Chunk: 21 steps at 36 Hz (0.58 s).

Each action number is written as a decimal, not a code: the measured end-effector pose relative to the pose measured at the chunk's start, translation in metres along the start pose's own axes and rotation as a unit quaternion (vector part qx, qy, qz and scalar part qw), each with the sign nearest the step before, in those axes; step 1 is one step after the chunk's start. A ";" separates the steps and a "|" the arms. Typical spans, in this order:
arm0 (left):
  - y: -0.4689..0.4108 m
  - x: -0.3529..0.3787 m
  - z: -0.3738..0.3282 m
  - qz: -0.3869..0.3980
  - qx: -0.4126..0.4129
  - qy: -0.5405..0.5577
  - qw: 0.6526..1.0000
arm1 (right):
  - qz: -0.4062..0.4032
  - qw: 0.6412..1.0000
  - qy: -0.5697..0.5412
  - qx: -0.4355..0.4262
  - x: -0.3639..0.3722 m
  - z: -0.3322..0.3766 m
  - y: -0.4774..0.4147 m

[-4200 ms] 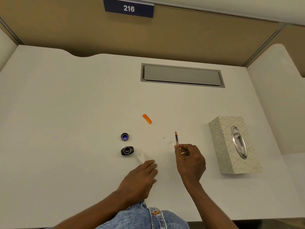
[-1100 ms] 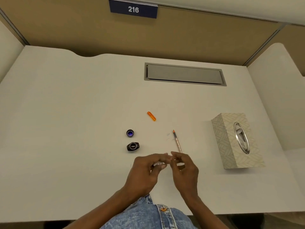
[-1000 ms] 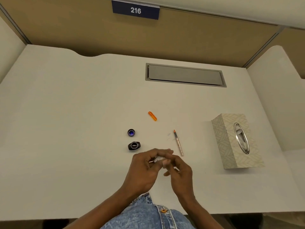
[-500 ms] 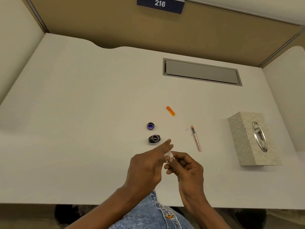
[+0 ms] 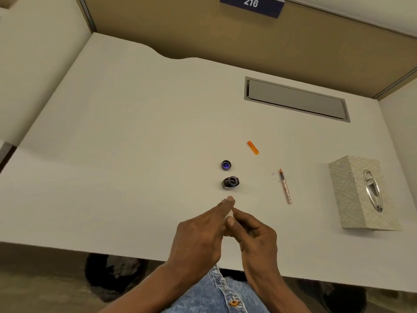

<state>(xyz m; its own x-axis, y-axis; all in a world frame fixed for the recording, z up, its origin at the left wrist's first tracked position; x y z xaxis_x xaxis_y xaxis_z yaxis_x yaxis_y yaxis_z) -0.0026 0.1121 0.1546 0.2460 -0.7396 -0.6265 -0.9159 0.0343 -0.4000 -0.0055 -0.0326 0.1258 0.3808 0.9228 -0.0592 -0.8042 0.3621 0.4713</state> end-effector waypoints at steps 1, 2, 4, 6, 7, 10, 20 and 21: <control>0.003 -0.003 -0.001 -0.014 -0.006 0.000 1.000 | 0.009 1.000 0.015 -0.008 0.001 0.000 0.002; 0.005 -0.006 -0.002 -0.023 -0.012 0.000 1.000 | 0.019 0.999 0.030 -0.016 0.002 0.000 0.003; 0.010 -0.010 -0.004 -0.027 -0.022 -0.007 0.999 | 0.037 0.997 0.056 -0.027 0.002 0.001 0.004; 0.016 -0.013 -0.006 -0.024 -0.038 -0.017 0.999 | 0.052 0.996 0.070 -0.036 0.002 0.003 0.005; 0.020 -0.013 -0.005 -0.023 -0.055 -0.017 0.998 | 0.059 0.995 0.075 -0.042 0.002 0.003 0.005; 0.036 -0.021 -0.004 -0.040 -0.149 0.011 0.988 | 0.083 0.990 0.095 -0.057 0.001 0.004 0.007; 0.116 -0.062 -0.008 -0.182 -0.385 0.114 0.898 | 0.214 0.953 0.158 -0.147 0.004 -0.003 0.050; 0.127 -0.065 -0.007 -0.187 -0.400 0.120 0.889 | 0.236 0.950 0.150 -0.141 0.005 -0.006 0.059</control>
<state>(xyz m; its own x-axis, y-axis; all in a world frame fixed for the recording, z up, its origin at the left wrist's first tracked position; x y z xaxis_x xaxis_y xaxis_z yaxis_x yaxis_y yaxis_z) -0.1375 0.1592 0.1491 0.5936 -0.7243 -0.3508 -0.7410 -0.6620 0.1129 -0.0532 -0.0058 0.1482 -0.1646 0.9720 -0.1674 -0.9595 -0.1185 0.2555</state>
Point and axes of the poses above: each hand's wrist, its own y-axis away from the middle knuckle, its own x-axis out of the palm, z = x × y, the point moved 7 cm from there along -y, towards the middle knuckle, and after that the axes turned 11 degrees about -z, right-handed, at the moved point
